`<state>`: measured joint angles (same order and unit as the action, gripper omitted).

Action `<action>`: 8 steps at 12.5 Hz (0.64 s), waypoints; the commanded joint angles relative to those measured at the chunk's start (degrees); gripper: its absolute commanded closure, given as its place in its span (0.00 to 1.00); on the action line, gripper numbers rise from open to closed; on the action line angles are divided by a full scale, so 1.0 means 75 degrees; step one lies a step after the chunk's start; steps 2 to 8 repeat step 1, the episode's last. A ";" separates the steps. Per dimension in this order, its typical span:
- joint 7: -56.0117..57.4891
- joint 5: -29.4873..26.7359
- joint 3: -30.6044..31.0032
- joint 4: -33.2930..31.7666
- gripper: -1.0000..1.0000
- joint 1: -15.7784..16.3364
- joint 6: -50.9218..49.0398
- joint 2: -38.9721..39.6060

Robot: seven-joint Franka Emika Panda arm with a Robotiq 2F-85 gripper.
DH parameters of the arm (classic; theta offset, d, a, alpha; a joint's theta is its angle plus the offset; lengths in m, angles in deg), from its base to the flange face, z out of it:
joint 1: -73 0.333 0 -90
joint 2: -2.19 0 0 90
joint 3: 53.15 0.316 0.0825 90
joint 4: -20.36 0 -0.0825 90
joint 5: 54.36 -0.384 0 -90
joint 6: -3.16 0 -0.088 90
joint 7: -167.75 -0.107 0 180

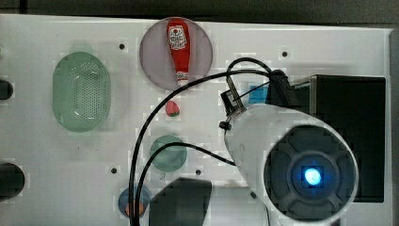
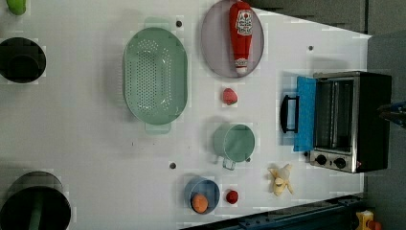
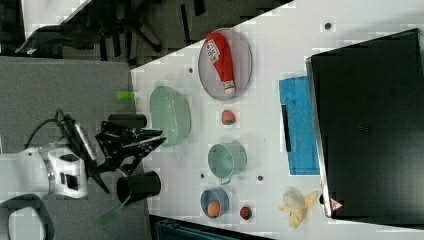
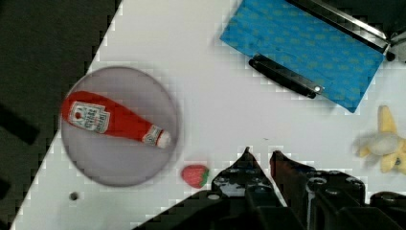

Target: Flap open oven.

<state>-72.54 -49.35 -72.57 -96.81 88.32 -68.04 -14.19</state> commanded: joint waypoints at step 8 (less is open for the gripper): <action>-0.0352 -0.0059 0.0229 -0.0015 0.83 0.0109 -0.0120 0.0144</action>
